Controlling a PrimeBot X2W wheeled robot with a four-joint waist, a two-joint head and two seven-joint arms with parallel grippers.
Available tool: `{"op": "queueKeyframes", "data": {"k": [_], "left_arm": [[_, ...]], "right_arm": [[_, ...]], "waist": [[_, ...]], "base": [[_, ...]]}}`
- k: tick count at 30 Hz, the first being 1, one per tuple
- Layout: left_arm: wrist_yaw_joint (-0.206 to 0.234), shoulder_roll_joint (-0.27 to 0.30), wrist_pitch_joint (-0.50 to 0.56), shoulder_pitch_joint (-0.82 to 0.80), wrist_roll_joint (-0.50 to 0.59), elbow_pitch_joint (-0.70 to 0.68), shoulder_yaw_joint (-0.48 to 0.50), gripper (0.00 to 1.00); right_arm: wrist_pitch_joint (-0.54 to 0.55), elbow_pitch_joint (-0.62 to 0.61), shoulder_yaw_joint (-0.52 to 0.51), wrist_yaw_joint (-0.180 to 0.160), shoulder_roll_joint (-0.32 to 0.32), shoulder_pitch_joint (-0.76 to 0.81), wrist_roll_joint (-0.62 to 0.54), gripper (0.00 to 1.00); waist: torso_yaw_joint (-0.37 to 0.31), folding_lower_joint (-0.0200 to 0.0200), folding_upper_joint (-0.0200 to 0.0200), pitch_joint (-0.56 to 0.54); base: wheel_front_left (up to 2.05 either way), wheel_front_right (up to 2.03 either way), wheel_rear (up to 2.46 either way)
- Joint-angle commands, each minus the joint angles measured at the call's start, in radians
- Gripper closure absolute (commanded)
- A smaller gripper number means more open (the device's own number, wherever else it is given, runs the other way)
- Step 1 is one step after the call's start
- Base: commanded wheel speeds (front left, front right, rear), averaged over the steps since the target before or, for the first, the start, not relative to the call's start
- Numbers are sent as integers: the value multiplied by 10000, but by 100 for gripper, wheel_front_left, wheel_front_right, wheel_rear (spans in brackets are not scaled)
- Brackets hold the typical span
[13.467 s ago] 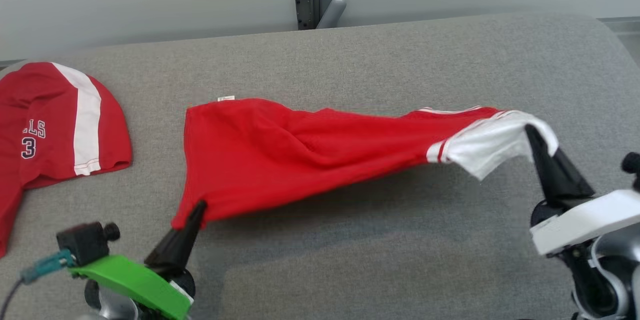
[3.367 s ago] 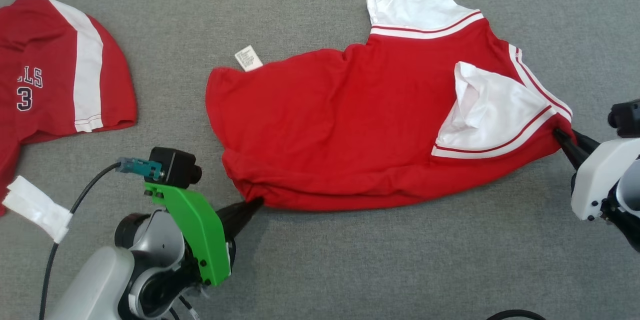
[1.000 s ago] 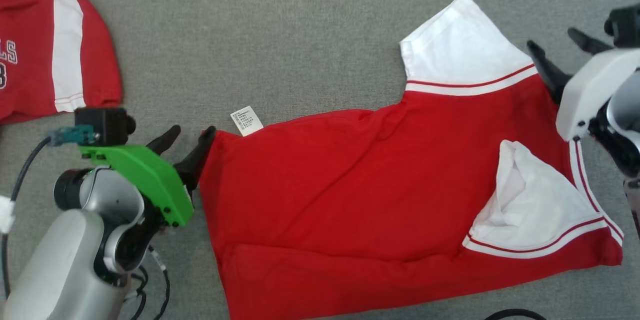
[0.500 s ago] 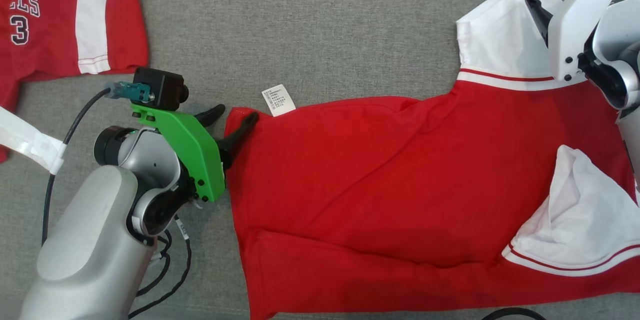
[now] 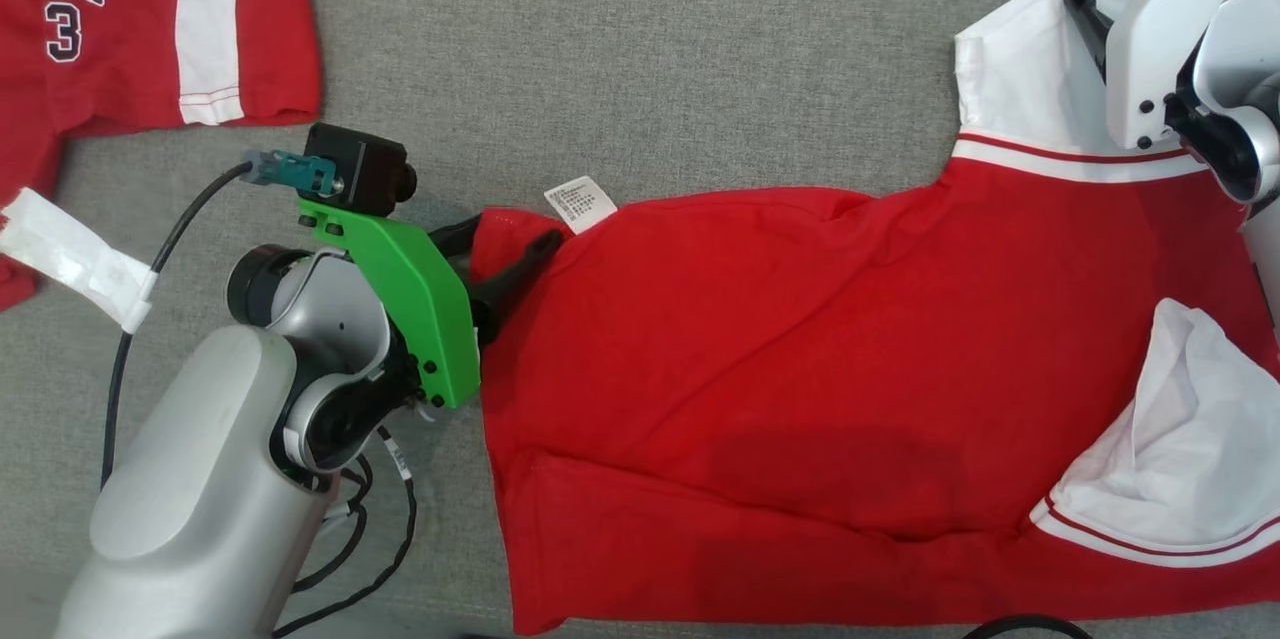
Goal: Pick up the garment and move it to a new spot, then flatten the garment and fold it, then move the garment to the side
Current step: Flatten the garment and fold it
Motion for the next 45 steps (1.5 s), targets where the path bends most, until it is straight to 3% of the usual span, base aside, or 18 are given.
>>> {"op": "queueKeyframes", "data": {"k": [1, 2, 3, 4, 5, 10, 20, 28, 35, 40, 45], "left_arm": [[-78, -96, 215, 261, -87, 119, -228, 0], [-99, -135, 254, 267, -142, 84, -278, 41], [-114, -161, 250, 261, -186, 65, -306, 66], [-127, -188, 217, 242, -201, 57, -322, 94], [-136, -218, 136, 215, -228, 65, -285, 100], [-134, -207, -433, -155, -52, 193, 28, 100], [266, -245, -2197, -963, 482, 793, 896, 100], [266, -395, -2881, -1410, 660, 1480, 1082, 100], [141, -197, -3370, -484, 595, 1014, 1067, 100], [510, 105, -3643, 1133, 350, -517, 1271, 100], [1040, 491, -3681, 2751, 214, -2042, 1472, 100]], "right_arm": [[91, 214, 69, -15, -28, 83, 27, 0], [99, 268, 81, -15, -12, 69, 34, 18], [91, 311, 109, -16, 12, 55, 46, 75], [105, 354, 125, -16, 52, 67, 117, 100], [133, 398, 128, -16, 78, 77, 181, 100], [-341, 424, -148, -21, 93, -103, 248, 100], [-1837, 361, -1121, -18, 229, -756, -158, 100], [-2799, -43, -1188, -16, 541, -856, 229, 100], [-3233, -1956, -611, -16, -78, 967, 1329, 100], [-3219, -3388, -1083, -16, -375, 3069, 1884, 100], [-3213, -4199, -1734, -15, -274, 4468, 2033, 100]], "waist": [[-3, -1, 0, 44], [-1, -1, 0, 70], [0, -1, 0, 91], [3, -1, 0, 107], [4, -1, 0, 124], [-14, -1, 0, 194], [-186, -1, 0, 75], [-445, -1, 0, -195], [-789, -1, 0, -802], [-1206, -1, 0, -1283], [-1509, -1, 0, -1423]], "base": [[0, 0, 0], [0, 0, 0], [0, 0, 0], [0, 0, 0], [0, 0, 0], [0, 0, 0], [0, 0, 0], [0, 0, 0], [0, 0, 0], [0, 0, 0], [0, 0, 0]]}}
